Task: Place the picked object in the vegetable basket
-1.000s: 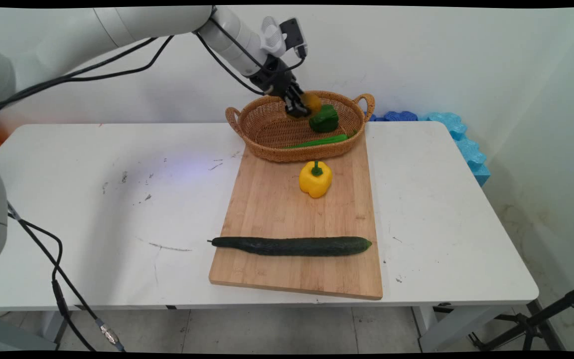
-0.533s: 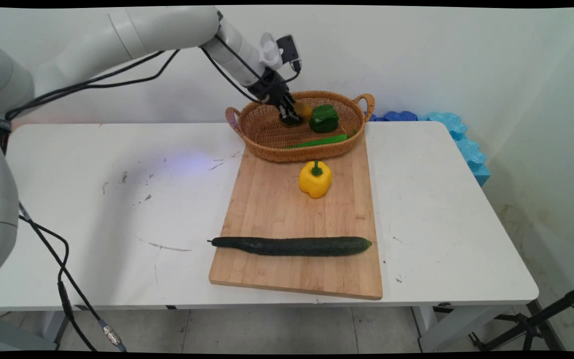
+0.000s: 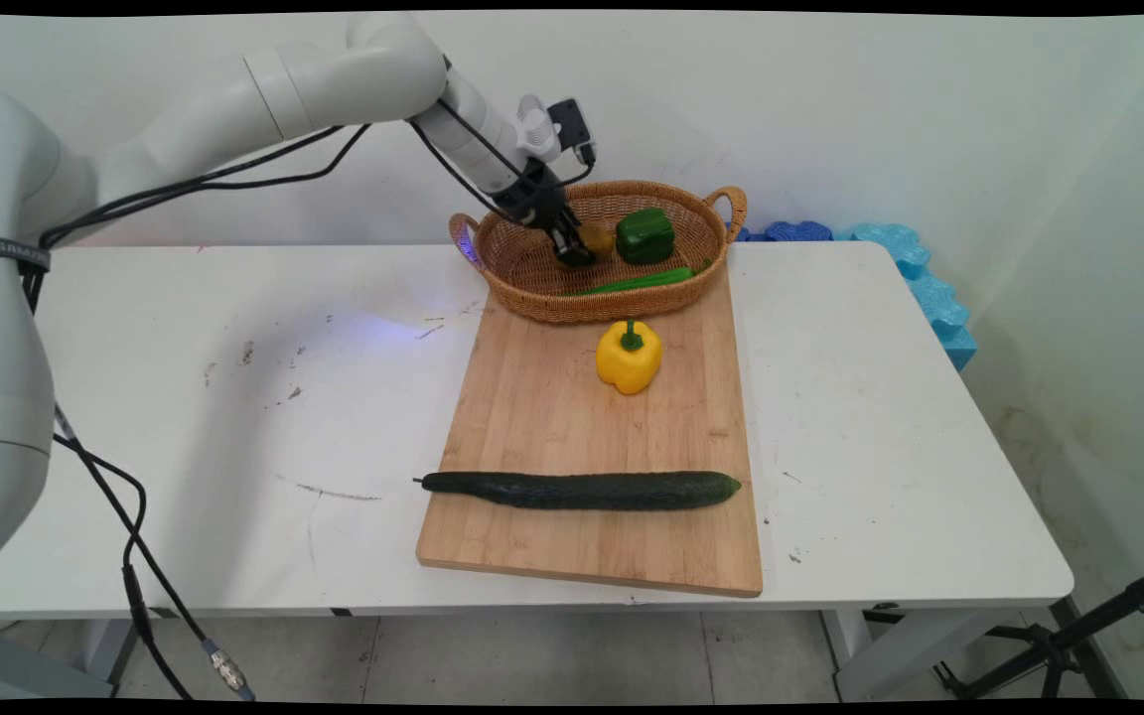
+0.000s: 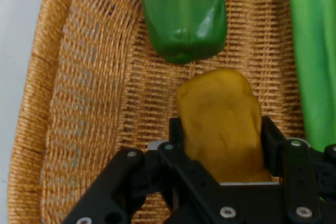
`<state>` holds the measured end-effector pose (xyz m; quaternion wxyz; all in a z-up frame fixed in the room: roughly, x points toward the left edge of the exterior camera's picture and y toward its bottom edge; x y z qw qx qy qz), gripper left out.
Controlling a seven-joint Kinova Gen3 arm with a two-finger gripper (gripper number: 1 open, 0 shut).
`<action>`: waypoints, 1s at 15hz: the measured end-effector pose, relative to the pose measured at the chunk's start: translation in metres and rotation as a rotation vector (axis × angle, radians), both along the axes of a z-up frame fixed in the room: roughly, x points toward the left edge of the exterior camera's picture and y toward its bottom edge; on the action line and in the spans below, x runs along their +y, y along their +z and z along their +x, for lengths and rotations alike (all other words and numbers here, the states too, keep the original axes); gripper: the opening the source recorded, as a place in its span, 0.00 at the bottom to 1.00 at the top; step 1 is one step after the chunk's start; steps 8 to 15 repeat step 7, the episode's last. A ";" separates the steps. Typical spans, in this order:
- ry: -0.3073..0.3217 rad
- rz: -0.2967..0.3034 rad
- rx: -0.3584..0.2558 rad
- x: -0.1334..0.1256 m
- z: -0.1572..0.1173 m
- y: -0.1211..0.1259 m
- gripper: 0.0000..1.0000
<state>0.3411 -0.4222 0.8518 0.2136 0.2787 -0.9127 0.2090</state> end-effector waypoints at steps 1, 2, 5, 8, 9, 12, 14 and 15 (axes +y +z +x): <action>0.003 0.003 0.001 -0.001 0.001 -0.002 0.00; 0.008 0.007 0.002 -0.001 0.002 -0.004 0.00; 0.019 0.019 0.006 -0.002 0.005 -0.011 1.00; 0.021 0.024 0.011 -0.002 0.005 -0.012 1.00; 0.021 0.024 0.011 -0.002 0.005 -0.012 1.00; 0.021 0.024 0.011 -0.002 0.005 -0.012 1.00; 0.021 0.024 0.011 -0.002 0.005 -0.012 1.00; 0.021 0.024 0.011 -0.002 0.005 -0.012 1.00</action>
